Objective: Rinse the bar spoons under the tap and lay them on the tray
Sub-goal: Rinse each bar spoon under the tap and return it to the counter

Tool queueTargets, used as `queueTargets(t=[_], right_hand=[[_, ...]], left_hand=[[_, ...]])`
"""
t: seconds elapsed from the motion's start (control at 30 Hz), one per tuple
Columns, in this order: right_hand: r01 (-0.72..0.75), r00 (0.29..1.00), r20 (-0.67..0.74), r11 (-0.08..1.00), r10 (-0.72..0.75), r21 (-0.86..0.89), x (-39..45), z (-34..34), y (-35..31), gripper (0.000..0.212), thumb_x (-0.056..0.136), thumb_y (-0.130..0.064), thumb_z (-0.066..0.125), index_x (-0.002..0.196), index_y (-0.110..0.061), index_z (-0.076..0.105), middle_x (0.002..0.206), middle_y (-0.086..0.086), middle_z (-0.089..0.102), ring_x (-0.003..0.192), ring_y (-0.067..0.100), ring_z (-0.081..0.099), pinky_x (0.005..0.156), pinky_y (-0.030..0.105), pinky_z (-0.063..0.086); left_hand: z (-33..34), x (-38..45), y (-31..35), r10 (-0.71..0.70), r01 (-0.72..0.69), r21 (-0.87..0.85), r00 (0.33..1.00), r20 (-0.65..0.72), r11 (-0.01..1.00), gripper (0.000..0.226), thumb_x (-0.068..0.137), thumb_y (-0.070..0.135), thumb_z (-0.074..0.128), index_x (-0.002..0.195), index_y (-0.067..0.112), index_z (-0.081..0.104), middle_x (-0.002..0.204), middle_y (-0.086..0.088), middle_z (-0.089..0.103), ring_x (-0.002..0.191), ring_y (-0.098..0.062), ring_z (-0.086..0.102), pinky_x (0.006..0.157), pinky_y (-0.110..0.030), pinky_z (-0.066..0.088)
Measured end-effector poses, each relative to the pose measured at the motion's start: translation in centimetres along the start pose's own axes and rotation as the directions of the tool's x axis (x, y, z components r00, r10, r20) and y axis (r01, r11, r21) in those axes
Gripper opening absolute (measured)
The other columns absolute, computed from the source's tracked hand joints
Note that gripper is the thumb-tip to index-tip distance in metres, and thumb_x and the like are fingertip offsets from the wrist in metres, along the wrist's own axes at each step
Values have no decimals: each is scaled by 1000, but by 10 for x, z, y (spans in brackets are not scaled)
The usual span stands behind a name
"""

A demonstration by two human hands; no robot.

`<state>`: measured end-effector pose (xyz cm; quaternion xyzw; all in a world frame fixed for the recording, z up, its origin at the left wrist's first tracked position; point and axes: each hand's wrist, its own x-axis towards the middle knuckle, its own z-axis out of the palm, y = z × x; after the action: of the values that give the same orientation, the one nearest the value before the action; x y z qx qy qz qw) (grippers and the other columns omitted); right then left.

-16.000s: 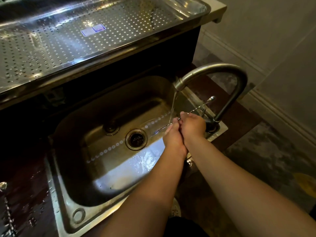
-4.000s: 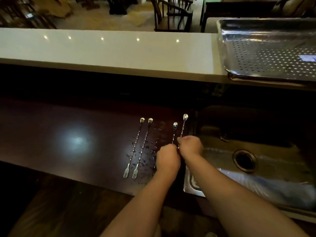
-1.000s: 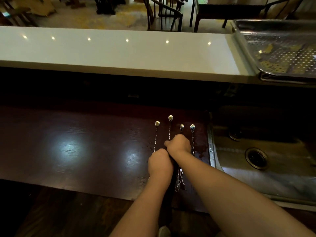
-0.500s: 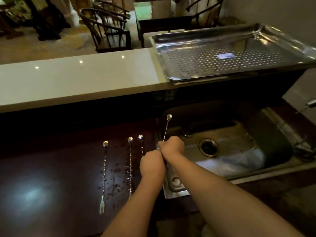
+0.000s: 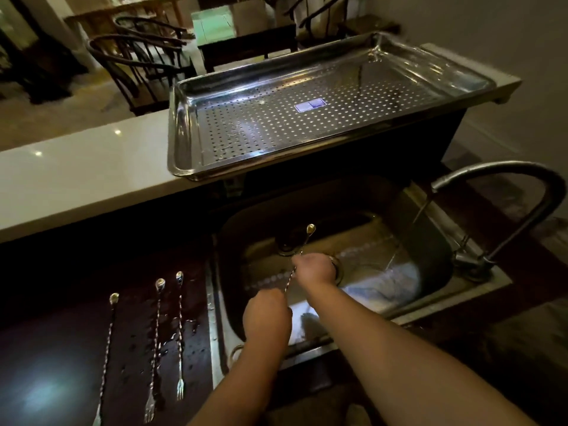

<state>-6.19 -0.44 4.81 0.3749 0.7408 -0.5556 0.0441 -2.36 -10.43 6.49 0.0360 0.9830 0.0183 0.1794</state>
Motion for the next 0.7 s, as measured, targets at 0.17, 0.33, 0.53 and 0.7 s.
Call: queueTargets(t=[0.17, 0.33, 0.53, 0.7], right_hand=[[-98, 995, 64, 948, 82, 303, 29, -27, 14, 27, 88, -15, 62, 62, -10, 60, 60, 8, 65, 54, 20, 62, 55, 30, 50], [-136, 990, 94, 883, 105, 450, 42, -50, 22, 18, 87, -9, 63, 69, -7, 61, 51, 4, 60, 39, 10, 53, 48, 22, 44], [-179, 984, 133, 739, 121, 650, 47, -62, 27, 15, 90, -4, 63, 74, -5, 62, 58, 6, 61, 46, 11, 57, 50, 19, 51], [-207, 977, 130, 613, 167, 763, 49, -70, 32, 14, 90, -3, 62, 76, -3, 61, 62, 7, 61, 52, 11, 63, 50, 16, 53]], left_hand=[[5, 2, 26, -28, 30, 26, 997, -77, 999, 24, 88, 14, 51, 104, 10, 68, 109, -11, 64, 100, -30, 65, 76, -33, 50], [7, 6, 43, -81, 66, -111, 987, -136, 992, 26, 89, 21, 53, 111, 13, 64, 117, -9, 57, 106, -28, 58, 75, -34, 50], [22, 2, 68, -54, -148, -346, 858, -510, 926, 27, 89, 31, 58, 107, 12, 65, 99, -9, 62, 92, -28, 57, 75, -37, 47], [33, 10, 99, -249, 148, -989, 957, 149, -23, 27, 94, 33, 56, 79, 11, 62, 67, 1, 59, 67, -18, 56, 64, -29, 46]])
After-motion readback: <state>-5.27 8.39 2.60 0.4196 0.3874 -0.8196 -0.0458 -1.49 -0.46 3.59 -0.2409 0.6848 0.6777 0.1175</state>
